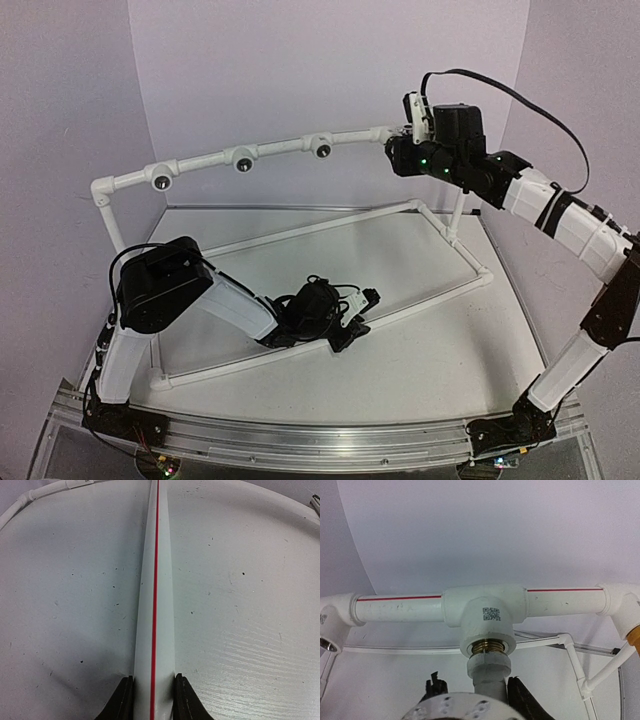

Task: Install the water faucets
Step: Screw the water faucet onto the adaptor.

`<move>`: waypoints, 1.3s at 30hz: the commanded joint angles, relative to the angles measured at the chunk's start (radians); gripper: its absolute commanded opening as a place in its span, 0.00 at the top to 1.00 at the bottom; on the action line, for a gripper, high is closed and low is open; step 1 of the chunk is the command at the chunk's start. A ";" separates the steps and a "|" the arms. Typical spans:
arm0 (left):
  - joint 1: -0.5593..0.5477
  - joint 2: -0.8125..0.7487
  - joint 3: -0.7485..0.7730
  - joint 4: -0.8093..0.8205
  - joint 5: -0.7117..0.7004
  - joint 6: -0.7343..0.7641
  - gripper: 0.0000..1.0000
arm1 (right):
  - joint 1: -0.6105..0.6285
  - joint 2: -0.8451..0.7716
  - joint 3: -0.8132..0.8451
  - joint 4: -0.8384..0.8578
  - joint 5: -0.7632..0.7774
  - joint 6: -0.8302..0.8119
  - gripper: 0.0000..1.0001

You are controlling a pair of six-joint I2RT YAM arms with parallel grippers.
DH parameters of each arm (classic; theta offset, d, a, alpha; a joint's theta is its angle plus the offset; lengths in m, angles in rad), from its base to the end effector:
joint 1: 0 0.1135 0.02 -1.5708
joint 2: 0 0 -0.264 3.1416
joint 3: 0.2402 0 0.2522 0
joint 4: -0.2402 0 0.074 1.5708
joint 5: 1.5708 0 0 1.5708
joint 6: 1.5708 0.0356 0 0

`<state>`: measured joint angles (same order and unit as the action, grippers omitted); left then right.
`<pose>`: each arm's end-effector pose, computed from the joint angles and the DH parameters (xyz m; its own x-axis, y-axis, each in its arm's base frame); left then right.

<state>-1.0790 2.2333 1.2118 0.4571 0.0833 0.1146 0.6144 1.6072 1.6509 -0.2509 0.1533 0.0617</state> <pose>0.2117 -0.4015 0.0855 -0.1467 0.5151 -0.8445 0.9345 0.3520 0.0524 0.3125 0.2138 0.4255 -0.1954 -0.0633 -0.9787 -0.4364 0.8993 0.0290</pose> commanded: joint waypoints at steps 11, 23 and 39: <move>-0.011 0.133 -0.085 -0.434 0.035 -0.030 1.00 | 0.064 -0.102 -0.080 0.111 0.265 -0.353 0.02; -0.012 0.137 -0.078 -0.439 0.038 -0.027 1.00 | 0.068 -0.083 -0.039 0.125 0.210 -0.456 0.38; -0.012 0.137 -0.079 -0.443 0.038 -0.028 1.00 | 0.121 0.024 0.005 0.121 0.331 -0.749 1.00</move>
<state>-1.0786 2.2333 1.2175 0.4454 0.0845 0.1146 0.7011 1.5785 1.6124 -0.1412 0.4016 -0.3835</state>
